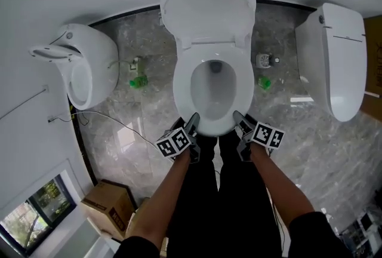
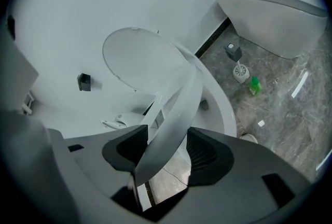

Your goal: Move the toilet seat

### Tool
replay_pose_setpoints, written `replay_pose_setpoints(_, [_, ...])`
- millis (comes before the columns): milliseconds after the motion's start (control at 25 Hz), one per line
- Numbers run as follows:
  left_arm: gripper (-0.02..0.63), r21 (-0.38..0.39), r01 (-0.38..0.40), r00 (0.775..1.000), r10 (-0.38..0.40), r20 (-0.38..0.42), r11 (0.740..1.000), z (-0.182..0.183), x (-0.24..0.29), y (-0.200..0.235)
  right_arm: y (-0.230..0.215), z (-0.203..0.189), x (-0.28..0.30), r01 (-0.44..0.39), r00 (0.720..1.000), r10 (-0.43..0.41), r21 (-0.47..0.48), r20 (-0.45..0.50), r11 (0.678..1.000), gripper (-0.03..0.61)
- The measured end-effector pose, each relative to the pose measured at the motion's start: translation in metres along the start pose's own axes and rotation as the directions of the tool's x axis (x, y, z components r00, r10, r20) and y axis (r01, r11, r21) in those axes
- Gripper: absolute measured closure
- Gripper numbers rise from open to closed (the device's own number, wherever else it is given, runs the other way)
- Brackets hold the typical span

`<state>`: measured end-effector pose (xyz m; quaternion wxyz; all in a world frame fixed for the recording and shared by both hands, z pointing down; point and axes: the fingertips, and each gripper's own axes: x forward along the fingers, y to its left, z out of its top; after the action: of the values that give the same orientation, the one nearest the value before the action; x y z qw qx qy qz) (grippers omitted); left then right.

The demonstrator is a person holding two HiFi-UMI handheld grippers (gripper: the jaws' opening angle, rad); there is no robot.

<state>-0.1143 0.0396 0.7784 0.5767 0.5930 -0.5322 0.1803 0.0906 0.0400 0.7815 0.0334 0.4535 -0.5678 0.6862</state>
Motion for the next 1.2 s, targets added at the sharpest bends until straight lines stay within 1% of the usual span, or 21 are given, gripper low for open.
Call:
replay_pose_setpoints(120, [0.299,-0.006,-0.009,1.000,0.008,-0.026,1.000,0.002,-0.003,-0.002,0.005,0.004,-0.003,-0.005,1.000,0.005,0.002,-0.003,1.000,0.333])
replay_pose_setpoints(280, [0.301,-0.030,0.010,1.000,-0.010,-0.017,1.000,0.010,-0.009,-0.013,0.011,0.008,-0.006,0.006,1.000,-0.006,0.014,0.000,1.000,0.333])
replay_pose_setpoints(640, [0.295,-0.043,0.048,0.998,-0.049,-0.030,0.998,0.032,-0.019,-0.025,0.033,0.022,-0.011,0.020,0.999,-0.021,0.042,0.041,0.999,0.331])
replay_pose_setpoints(920, [0.290,-0.097,0.073,0.997,-0.071,0.024,0.993,0.058,-0.026,-0.041,0.053,0.042,-0.014,-0.010,0.995,0.000,0.090,0.104,0.996,0.328])
replay_pose_setpoints(1080, [0.284,-0.108,0.084,0.996,-0.081,0.028,0.991,0.068,-0.028,-0.049,0.061,0.051,-0.017,-0.008,0.994,-0.005,0.109,0.113,0.994,0.327])
replay_pose_setpoints(1200, [0.278,-0.118,0.098,0.995,-0.094,0.035,0.988,0.080,-0.031,-0.055,0.071,0.060,-0.018,-0.021,0.990,0.002,0.132,0.144,0.991,0.327])
